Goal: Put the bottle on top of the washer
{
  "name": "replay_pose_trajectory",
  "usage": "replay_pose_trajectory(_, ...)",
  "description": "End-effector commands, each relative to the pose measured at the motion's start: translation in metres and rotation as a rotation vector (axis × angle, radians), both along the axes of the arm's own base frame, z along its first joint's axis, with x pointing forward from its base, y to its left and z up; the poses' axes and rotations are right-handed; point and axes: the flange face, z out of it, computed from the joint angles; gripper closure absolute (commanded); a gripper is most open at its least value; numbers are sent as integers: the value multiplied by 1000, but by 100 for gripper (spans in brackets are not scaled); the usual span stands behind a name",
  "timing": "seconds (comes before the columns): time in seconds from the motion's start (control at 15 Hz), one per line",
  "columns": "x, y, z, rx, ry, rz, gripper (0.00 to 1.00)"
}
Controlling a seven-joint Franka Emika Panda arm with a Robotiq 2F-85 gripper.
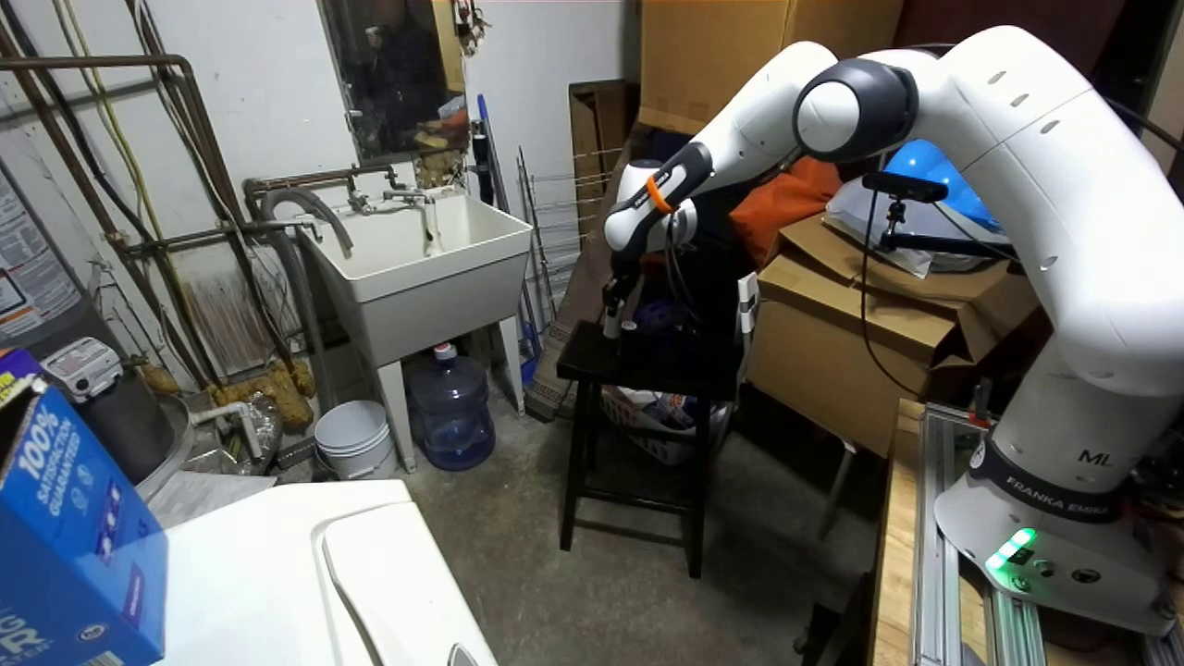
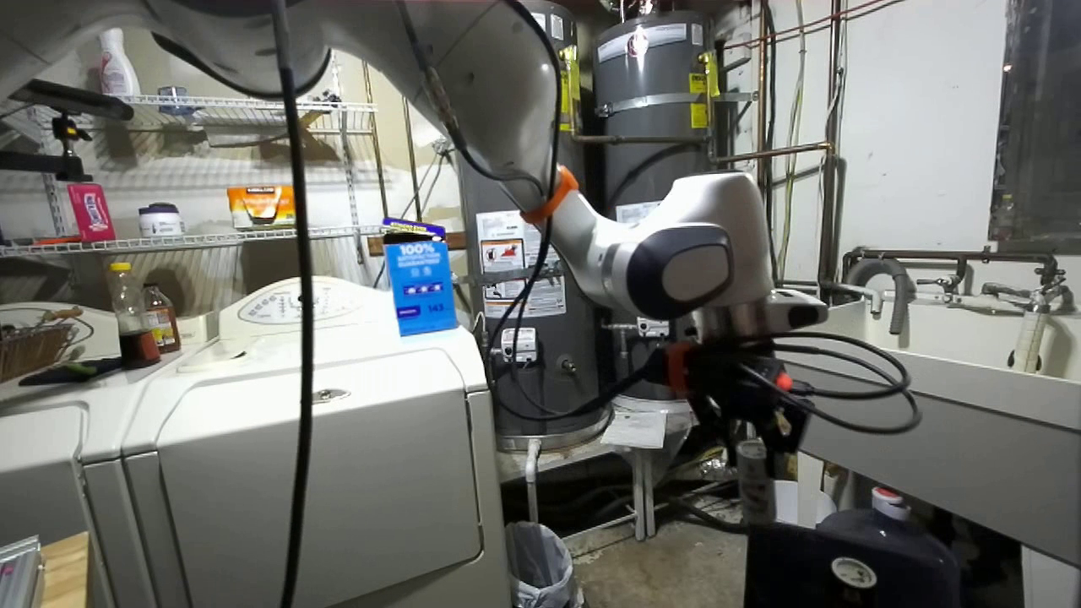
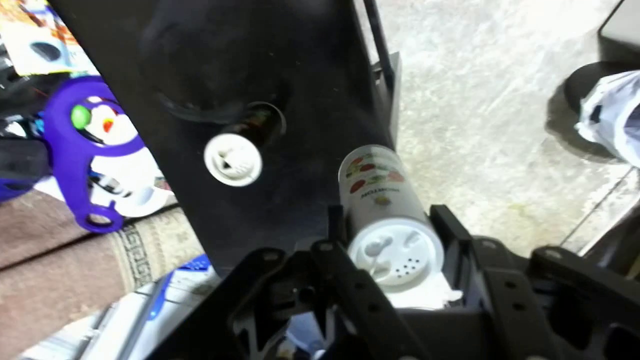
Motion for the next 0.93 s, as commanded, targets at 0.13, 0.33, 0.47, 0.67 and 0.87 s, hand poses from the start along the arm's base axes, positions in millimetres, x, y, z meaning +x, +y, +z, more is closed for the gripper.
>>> replay_pose_trajectory(0.13, -2, 69, 20, 30, 17, 159, 55)
replay_pose_trajectory(0.33, -14, 105, 29, 46, 37, 226, 55)
replay_pose_trajectory(0.47, -19, 102, 30, 45, 43, 232, 55)
replay_pose_trajectory(0.67, 6, 124, 45, 9, -28, 326, 80)
replay_pose_trajectory(0.87, 42, 186, 85, -42, -85, 470, 80)
